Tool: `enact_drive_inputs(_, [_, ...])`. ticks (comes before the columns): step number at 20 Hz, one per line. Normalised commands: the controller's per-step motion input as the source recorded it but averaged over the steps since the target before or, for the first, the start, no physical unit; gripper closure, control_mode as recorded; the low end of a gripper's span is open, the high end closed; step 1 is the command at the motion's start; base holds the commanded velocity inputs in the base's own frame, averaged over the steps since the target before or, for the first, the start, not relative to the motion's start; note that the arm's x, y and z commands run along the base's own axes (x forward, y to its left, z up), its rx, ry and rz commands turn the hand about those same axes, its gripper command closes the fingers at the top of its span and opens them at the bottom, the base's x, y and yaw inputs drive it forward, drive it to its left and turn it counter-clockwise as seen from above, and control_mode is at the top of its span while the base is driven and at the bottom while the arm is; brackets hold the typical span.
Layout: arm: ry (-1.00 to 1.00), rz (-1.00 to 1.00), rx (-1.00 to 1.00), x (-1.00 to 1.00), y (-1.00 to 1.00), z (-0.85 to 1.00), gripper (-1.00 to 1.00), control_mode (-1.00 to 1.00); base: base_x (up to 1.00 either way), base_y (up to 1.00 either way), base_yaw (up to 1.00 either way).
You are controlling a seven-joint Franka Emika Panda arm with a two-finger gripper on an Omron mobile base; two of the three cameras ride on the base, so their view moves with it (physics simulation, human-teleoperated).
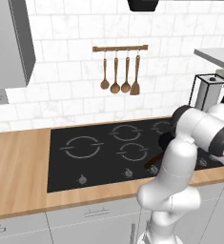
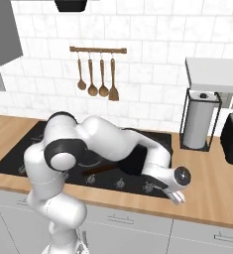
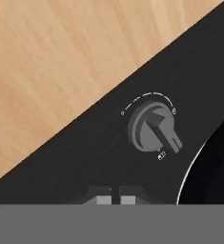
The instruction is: Turn off the front right burner of the stove.
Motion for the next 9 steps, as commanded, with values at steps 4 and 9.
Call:
enact_drive_inputs(4, [0.05, -0.18, 0.05, -0.1, -0.1, -0.01, 1.0, -1.0, 0.0, 0.0, 0.0])
enact_drive_inputs(9, [0.0, 0.0, 0.0, 0.0, 0.0, 0.0, 1.0, -1.0, 0.0, 0.0, 0.0])
